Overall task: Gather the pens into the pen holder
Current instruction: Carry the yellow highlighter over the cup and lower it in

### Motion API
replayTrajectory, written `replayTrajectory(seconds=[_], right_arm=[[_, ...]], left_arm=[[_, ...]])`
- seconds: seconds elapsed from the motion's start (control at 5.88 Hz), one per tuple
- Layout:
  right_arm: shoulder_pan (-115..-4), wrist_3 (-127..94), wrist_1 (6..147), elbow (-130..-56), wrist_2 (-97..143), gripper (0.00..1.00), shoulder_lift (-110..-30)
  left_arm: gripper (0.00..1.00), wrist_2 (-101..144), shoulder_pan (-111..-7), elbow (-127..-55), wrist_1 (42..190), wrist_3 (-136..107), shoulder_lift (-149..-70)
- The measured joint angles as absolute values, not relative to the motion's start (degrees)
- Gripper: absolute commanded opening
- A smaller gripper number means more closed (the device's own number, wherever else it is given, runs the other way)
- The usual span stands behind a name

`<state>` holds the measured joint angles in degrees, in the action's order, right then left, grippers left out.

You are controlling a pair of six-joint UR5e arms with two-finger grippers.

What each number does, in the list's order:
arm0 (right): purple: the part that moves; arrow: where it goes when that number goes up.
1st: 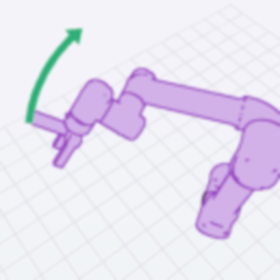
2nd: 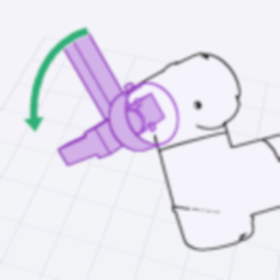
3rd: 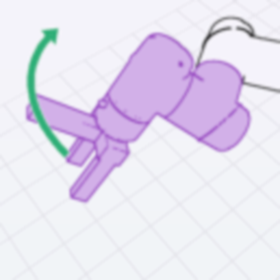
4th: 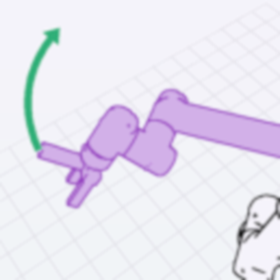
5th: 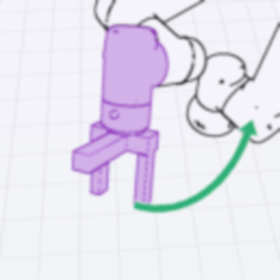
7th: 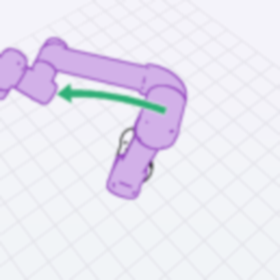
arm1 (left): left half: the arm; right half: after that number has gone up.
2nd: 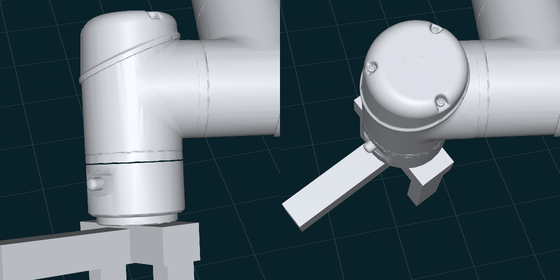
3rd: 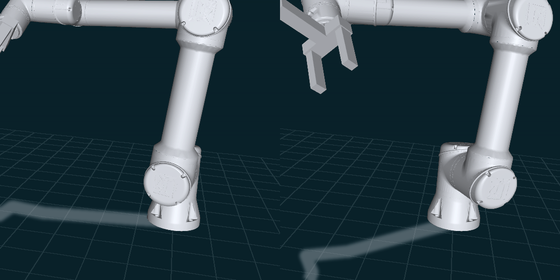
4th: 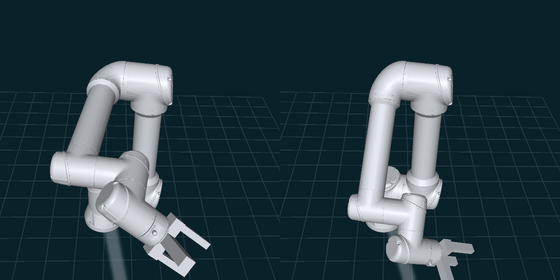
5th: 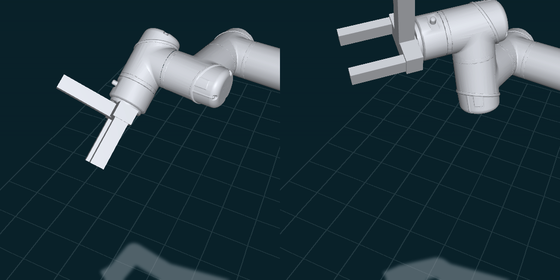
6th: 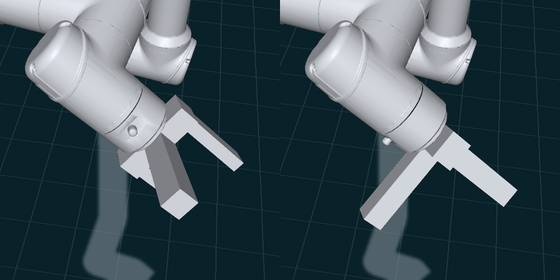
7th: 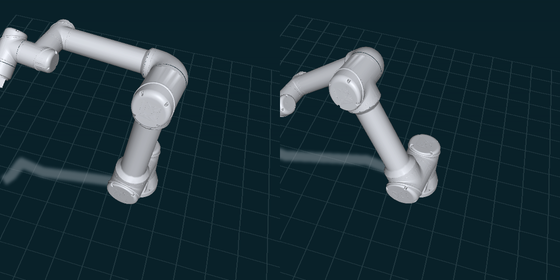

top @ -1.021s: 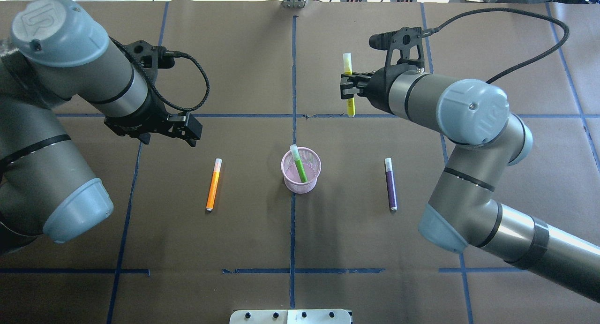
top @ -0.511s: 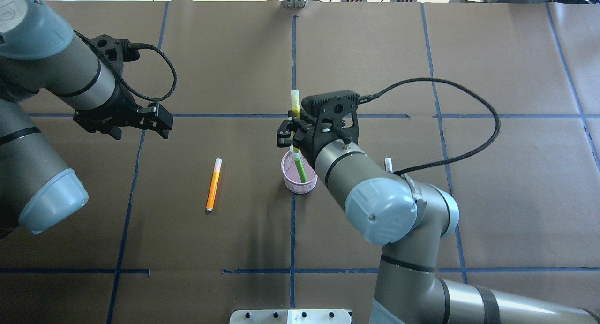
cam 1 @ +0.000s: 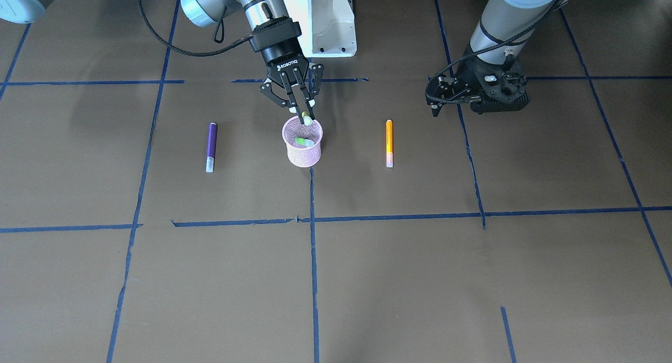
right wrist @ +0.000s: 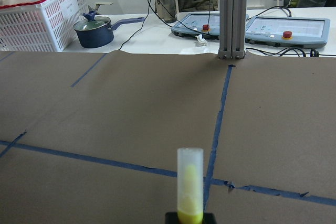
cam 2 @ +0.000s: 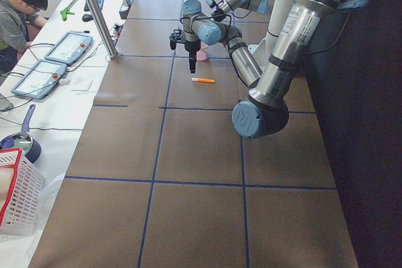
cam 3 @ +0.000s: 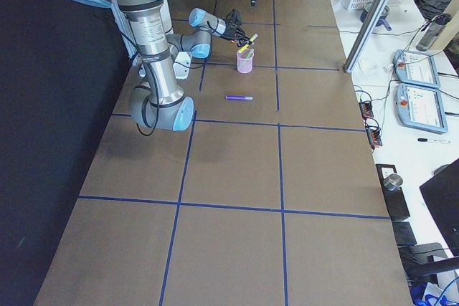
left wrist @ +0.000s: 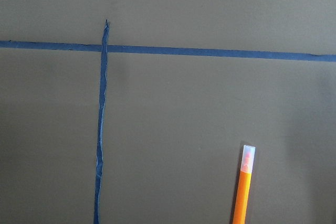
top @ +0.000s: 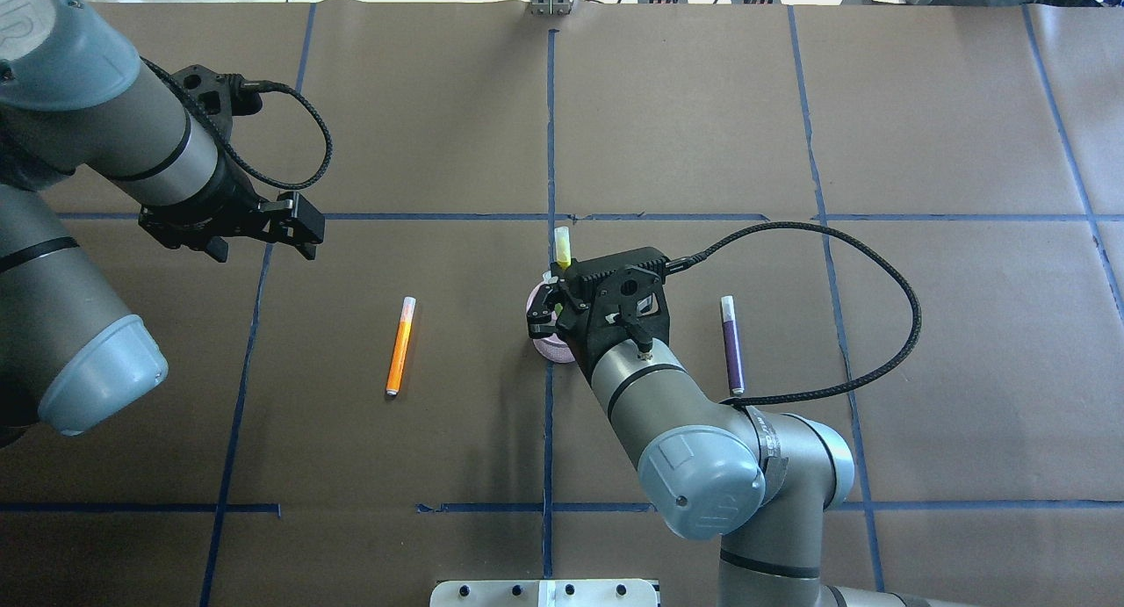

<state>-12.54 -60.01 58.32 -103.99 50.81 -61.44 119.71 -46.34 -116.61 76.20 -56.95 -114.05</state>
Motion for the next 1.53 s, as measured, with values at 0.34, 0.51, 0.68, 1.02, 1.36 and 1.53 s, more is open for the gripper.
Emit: replayTrajectory(seconds=[0.34, 0.51, 0.68, 1.02, 1.36, 1.53], right_arm=[[-12.2, -60.3, 58.4, -103.2, 48.4, 0.00, -61.4], [-12.2, -60.4, 58.4, -102.2, 48.0, 0.00, -61.2], [-12.0, -60.5, 58.5, -101.3, 47.9, 0.00, -61.1], [-11.6, -60.6, 58.1, -99.4, 47.5, 0.99, -60.9], [-11.4, -63.9, 57.6, -99.0, 47.2, 1.00, -60.2], [-11.4, -64.6, 57.6, -99.1, 47.5, 1.00, -59.8]], left_arm=[[1.00, 119.7, -46.3, -116.6, 76.2, -56.9, -114.1], [1.00, 119.7, -46.3, -116.6, 76.2, -56.9, -114.1], [1.00, 119.7, -46.2, -116.6, 76.2, -56.9, -114.1], [1.00, 119.7, -46.2, -116.6, 76.2, -56.9, -114.1], [1.00, 119.7, -46.3, -116.7, 76.2, -56.9, -114.0], [1.00, 119.7, -46.3, -116.7, 76.2, -57.0, -114.1]])
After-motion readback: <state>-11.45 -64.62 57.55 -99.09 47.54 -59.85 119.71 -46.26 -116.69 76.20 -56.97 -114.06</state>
